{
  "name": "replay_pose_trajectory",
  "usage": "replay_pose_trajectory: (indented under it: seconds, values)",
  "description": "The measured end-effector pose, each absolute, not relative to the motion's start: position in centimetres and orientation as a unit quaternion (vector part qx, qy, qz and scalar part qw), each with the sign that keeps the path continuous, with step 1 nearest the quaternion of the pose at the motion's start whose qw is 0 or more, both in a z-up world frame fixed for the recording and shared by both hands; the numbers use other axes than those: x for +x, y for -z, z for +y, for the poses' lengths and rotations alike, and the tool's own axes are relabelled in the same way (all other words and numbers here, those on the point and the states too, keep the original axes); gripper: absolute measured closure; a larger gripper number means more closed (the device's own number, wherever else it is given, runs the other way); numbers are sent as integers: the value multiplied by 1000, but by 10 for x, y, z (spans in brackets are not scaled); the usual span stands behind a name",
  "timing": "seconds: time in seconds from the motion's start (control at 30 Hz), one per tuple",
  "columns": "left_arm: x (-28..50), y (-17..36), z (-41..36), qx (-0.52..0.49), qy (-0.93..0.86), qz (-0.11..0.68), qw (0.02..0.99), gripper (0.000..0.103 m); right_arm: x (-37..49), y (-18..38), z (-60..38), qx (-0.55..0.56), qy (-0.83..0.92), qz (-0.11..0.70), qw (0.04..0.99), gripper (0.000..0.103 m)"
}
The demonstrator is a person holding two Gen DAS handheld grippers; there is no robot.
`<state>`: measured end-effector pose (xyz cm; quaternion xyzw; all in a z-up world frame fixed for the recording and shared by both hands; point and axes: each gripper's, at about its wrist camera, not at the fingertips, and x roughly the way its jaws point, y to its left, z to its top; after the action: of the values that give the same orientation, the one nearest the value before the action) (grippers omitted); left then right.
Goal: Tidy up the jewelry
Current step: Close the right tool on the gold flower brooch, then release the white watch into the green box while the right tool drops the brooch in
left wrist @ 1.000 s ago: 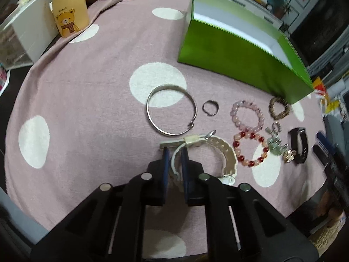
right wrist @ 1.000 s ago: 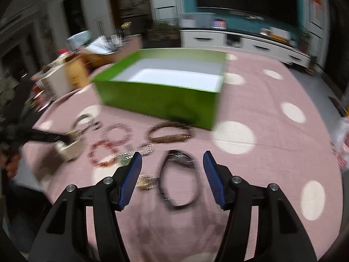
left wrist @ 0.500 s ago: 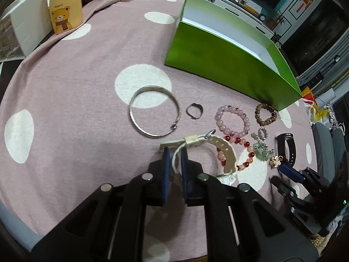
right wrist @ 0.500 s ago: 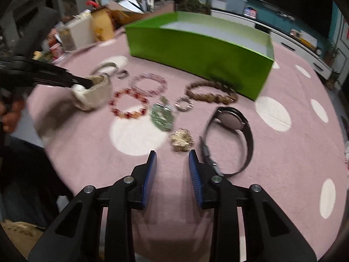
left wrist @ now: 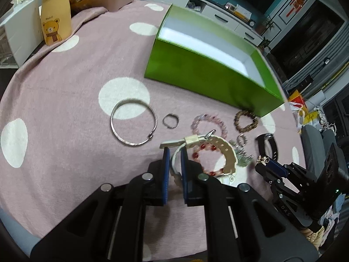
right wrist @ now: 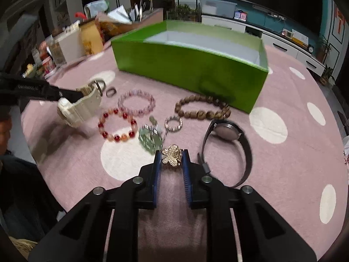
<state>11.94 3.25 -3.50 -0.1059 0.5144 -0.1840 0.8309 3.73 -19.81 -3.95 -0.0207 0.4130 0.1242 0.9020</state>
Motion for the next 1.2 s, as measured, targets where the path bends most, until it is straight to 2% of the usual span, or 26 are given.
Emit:
replay_pose_trajectory:
  seconds: [0.5,0.67,1.0,1.03,1.1,1.17,1.2]
  values:
    - [170,-41,-10,-136,206,433,867,94,84,-45,-230,10,-102,298,949,84]
    - [198,-47,-27,-137,189,408,883,93,125,-44,-238,13,-92,306,948,84]
    - [241,-13,-45,-119,161,426,882,91,182,-5,-242,48,-91,364,926,83]
    - [244,-10,-46,-118,158,428,882,89,185,-3,-243,53,-89,366,925,77]
    - [247,-5,-49,-121,160,438,877,80,185,-2,-246,61,-85,365,925,73]
    - [244,-5,-50,-119,152,432,881,58,181,-5,-253,71,-81,356,928,69]
    - [243,-7,-49,-116,147,428,884,54,179,-9,-258,77,-78,350,930,66]
